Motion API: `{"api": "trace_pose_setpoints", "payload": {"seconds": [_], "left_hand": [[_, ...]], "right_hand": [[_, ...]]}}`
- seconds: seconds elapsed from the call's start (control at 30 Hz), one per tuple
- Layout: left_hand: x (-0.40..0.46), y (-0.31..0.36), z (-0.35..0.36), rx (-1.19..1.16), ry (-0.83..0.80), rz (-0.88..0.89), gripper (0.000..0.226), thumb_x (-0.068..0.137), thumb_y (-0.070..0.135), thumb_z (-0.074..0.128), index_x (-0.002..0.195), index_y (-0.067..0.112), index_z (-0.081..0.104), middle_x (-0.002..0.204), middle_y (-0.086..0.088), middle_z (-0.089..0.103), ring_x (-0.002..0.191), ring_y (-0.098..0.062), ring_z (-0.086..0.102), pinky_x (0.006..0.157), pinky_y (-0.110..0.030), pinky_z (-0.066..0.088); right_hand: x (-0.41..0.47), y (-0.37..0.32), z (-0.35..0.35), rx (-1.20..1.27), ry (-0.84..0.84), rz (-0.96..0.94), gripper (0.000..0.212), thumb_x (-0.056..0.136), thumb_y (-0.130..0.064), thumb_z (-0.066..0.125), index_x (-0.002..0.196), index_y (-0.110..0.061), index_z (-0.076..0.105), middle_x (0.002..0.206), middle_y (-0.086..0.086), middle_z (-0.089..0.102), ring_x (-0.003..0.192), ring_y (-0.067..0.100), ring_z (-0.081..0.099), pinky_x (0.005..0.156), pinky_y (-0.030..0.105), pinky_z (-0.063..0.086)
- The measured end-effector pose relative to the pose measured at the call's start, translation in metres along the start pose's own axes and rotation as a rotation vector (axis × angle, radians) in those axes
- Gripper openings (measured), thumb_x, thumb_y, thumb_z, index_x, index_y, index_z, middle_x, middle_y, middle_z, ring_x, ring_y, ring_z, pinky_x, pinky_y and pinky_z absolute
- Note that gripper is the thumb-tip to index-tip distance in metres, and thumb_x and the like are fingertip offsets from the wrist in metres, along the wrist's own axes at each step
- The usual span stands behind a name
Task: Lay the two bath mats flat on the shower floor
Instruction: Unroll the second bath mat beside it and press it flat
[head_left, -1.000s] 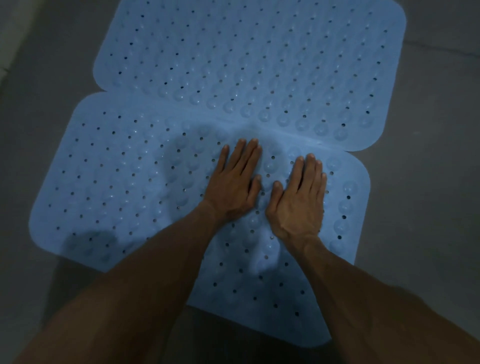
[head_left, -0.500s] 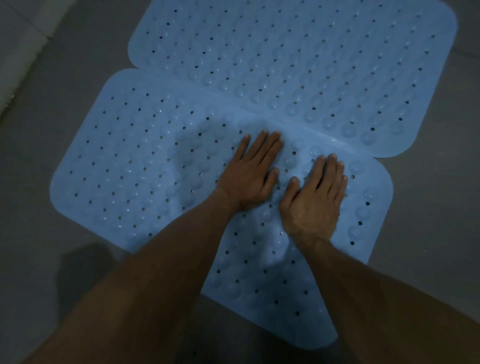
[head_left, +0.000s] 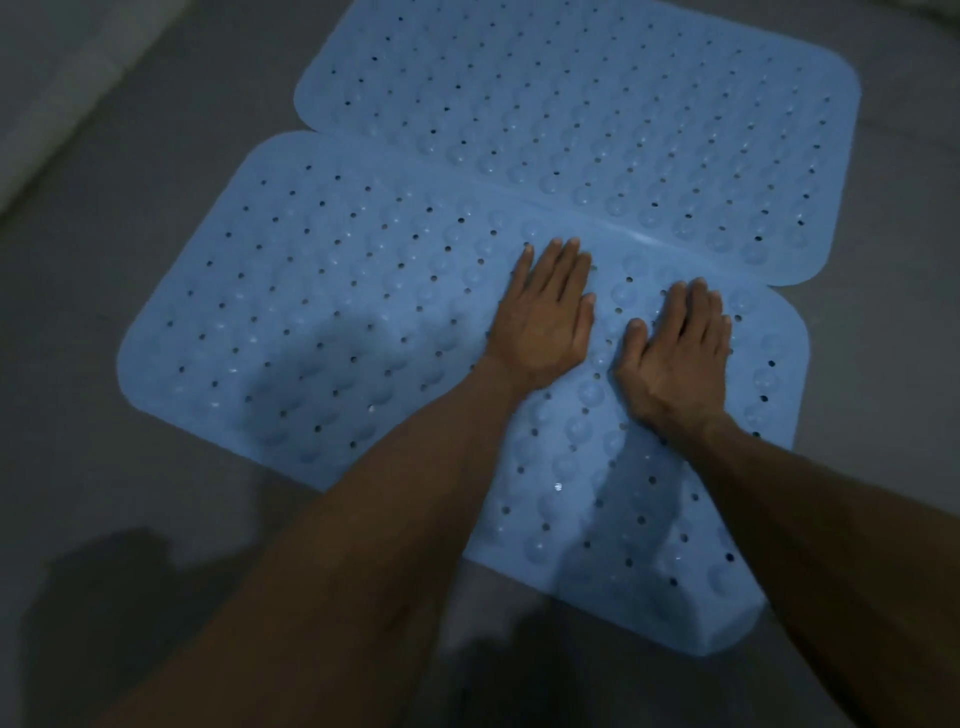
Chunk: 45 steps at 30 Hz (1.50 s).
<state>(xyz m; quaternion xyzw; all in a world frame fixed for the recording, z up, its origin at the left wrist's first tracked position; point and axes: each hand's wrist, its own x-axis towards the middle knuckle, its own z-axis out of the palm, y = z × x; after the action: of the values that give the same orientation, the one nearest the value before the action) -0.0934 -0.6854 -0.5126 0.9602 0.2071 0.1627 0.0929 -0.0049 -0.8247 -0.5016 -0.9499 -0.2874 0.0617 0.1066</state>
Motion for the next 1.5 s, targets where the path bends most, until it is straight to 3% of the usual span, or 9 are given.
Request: {"api": "trace_pose_setpoints", "payload": {"seconds": [0.13,0.2,0.37,0.57,0.7,0.87,1.17,1.3,1.5], "left_hand": [[-0.042,-0.035,-0.023,0.041,-0.043,0.039,0.052,0.102,0.032,0.029,0.139,0.0,0.05,0.146,-0.016,0.047,0.138,-0.028,0.041,0.117,-0.048,0.025],[-0.063,-0.071,-0.037,0.069,-0.004,0.038,0.053,0.103,0.032,0.028,0.137,-0.002,0.052,0.144,-0.018,0.049,0.137,-0.029,0.044,0.116,-0.049,0.027],[-0.11,-0.158,-0.074,0.198,0.044,0.055,0.052,0.103,0.031,0.034,0.135,-0.006,0.051,0.142,-0.023,0.049,0.134,-0.035,0.046,0.112,-0.053,0.033],[-0.14,-0.204,-0.086,0.202,0.008,-0.002,0.055,0.102,0.032,0.034,0.142,-0.005,0.043,0.149,-0.021,0.04,0.14,-0.032,0.038,0.117,-0.051,0.025],[-0.143,-0.209,-0.081,0.127,0.032,-0.029,0.056,0.103,0.033,0.032,0.146,-0.003,0.037,0.154,-0.019,0.034,0.145,-0.03,0.03,0.119,-0.051,0.02],[-0.142,-0.212,-0.078,0.111,0.043,-0.037,0.053,0.103,0.03,0.036,0.146,-0.001,0.038,0.153,-0.017,0.035,0.145,-0.029,0.03,0.116,-0.054,0.024],[-0.135,-0.21,-0.088,0.06,-0.183,-0.136,0.059,0.101,0.036,0.024,0.154,0.011,0.023,0.161,-0.008,0.019,0.15,-0.023,0.012,0.121,-0.049,0.008],[-0.136,-0.211,-0.088,0.063,-0.164,-0.093,0.055,0.101,0.033,0.028,0.154,0.018,0.026,0.161,-0.009,0.019,0.15,-0.027,0.013,0.12,-0.052,0.01],[-0.132,-0.209,-0.087,0.09,-0.188,-0.083,0.055,0.099,0.029,0.031,0.151,0.012,0.034,0.159,-0.016,0.023,0.149,-0.033,0.016,0.117,-0.057,0.015]], "right_hand": [[0.005,-0.007,-0.008,-0.112,-0.181,0.1,0.073,0.1,-0.048,0.018,0.158,-0.006,0.002,0.165,0.016,-0.006,0.152,0.031,-0.008,0.123,0.047,-0.005],[-0.004,-0.029,-0.013,-0.133,-0.152,0.143,0.072,0.101,-0.046,0.018,0.157,-0.004,0.004,0.165,0.018,-0.005,0.152,0.032,-0.008,0.123,0.047,-0.005],[-0.054,-0.144,0.005,0.015,-0.058,-0.108,0.064,0.105,-0.04,0.023,0.158,-0.007,0.01,0.166,0.014,0.001,0.153,0.028,-0.002,0.124,0.043,-0.005],[-0.098,-0.238,0.05,0.098,-0.102,-0.136,0.065,0.104,-0.041,0.023,0.158,-0.009,0.008,0.166,0.011,0.0,0.153,0.024,-0.005,0.123,0.043,-0.008],[-0.106,-0.244,0.07,0.041,-0.068,-0.118,0.065,0.103,-0.044,0.018,0.159,-0.012,0.008,0.166,0.009,-0.001,0.153,0.022,-0.007,0.123,0.045,-0.006],[-0.106,-0.245,0.073,0.004,-0.036,-0.103,0.065,0.103,-0.045,0.019,0.159,-0.013,0.009,0.167,0.007,0.0,0.153,0.022,-0.005,0.124,0.046,-0.001],[-0.103,-0.248,0.071,0.007,-0.048,-0.087,0.066,0.102,-0.046,0.023,0.159,-0.014,0.012,0.167,0.007,0.003,0.154,0.022,-0.003,0.124,0.047,0.0],[-0.103,-0.247,0.071,0.003,-0.045,-0.084,0.066,0.103,-0.046,0.025,0.159,-0.014,0.011,0.167,0.007,0.003,0.154,0.021,-0.003,0.124,0.048,0.001],[-0.102,-0.247,0.072,0.008,-0.064,-0.08,0.067,0.102,-0.046,0.027,0.159,-0.014,0.009,0.167,0.007,0.001,0.153,0.02,-0.006,0.124,0.047,-0.001]]}}
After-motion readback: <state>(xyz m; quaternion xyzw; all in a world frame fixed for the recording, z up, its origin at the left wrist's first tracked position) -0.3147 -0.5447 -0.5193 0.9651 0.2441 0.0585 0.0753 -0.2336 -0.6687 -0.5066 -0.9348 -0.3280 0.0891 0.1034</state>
